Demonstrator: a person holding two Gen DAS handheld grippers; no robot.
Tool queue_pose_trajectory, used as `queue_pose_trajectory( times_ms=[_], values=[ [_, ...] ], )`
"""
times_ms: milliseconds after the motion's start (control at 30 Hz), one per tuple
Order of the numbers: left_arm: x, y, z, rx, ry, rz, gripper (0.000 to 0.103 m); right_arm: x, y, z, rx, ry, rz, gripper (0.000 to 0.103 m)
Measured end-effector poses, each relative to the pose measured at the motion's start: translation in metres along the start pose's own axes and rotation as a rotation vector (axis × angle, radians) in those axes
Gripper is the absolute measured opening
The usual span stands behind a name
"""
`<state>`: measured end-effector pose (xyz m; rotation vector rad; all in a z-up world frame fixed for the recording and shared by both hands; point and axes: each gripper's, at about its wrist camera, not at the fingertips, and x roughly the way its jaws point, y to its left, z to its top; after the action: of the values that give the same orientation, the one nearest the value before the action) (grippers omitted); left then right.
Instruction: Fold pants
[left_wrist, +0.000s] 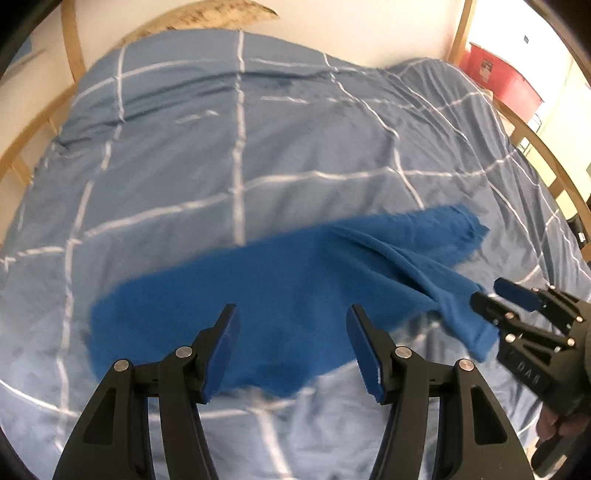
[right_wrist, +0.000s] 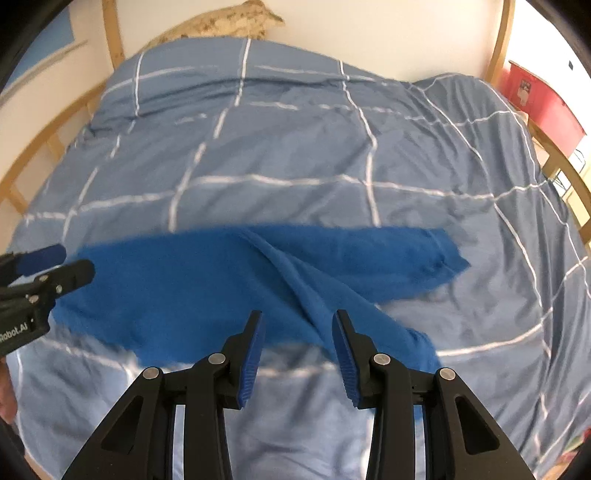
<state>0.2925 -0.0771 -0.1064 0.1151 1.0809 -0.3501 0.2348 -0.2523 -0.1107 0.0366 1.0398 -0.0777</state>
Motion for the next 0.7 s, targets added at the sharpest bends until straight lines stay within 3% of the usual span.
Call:
queue_pose_trajectory(
  times_ms=[167,367,567,700],
  values=[
    [0.027,-0.055,-0.017,-0.032,0.082,-0.045,0.058,0.011,-0.039,-0.027,-0.045,0.053,0.013,0.038],
    [0.053,-0.103,-0.035,0.000,0.152,-0.045,0.058,0.030,-0.082,-0.059,-0.053,0.112,0.032,0.038],
    [0.068,-0.131,-0.050,0.049,0.212,-0.027,0.058,0.040,-0.094,-0.082,-0.071,0.146,0.075,0.038],
    [0.074,-0.141,-0.058,0.073,0.241,-0.023,0.058,0.046,-0.089,-0.096,-0.149,0.153,0.084,0.038]
  ],
)
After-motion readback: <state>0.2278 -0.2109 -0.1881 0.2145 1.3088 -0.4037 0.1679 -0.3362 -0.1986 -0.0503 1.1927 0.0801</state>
